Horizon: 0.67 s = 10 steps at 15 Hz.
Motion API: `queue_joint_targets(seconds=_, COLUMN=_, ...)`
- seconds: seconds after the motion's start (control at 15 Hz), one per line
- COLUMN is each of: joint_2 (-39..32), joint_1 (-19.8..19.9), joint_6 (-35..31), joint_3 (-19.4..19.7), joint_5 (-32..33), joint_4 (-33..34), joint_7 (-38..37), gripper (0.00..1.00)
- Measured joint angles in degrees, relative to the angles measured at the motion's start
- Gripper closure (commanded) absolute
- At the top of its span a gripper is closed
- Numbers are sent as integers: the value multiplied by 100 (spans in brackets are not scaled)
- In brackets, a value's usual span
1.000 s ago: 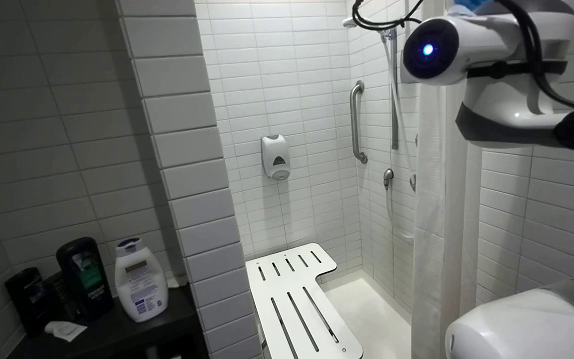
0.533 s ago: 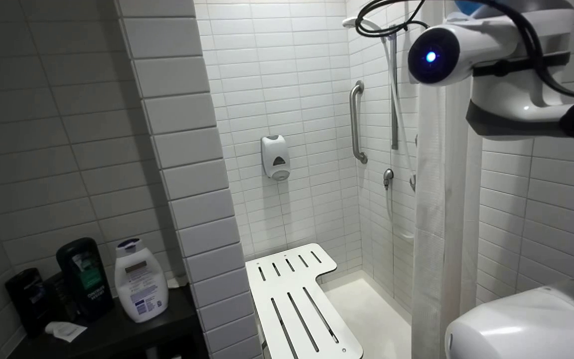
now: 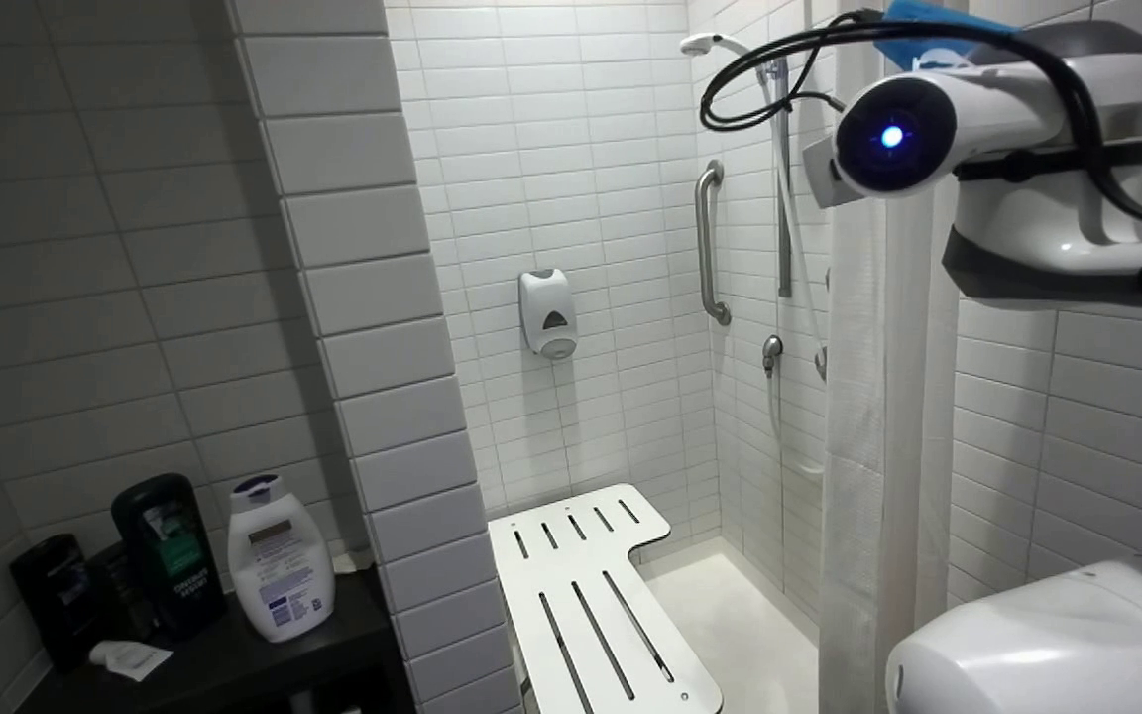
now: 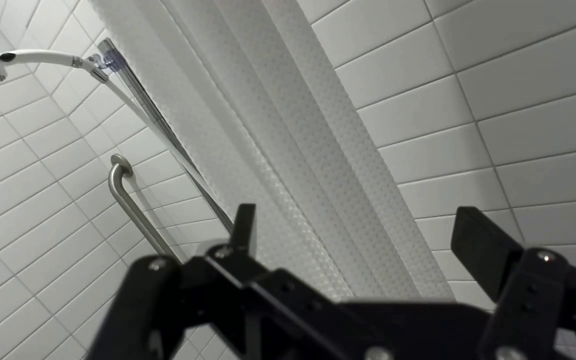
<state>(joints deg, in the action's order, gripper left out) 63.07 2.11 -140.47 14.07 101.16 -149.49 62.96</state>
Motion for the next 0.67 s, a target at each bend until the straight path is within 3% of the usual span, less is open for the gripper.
queue_joint_targets(seconds=0.2, joint_2=49, joint_1=-1, joint_6=-55, joint_3=-11, joint_5=6, joint_4=64, joint_7=315, gripper=0)
queue_joint_targets(seconds=0.67, joint_2=-510, joint_1=-29, joint_6=30, joint_3=-29, joint_5=144, joint_4=554, joint_7=69, gripper=0)
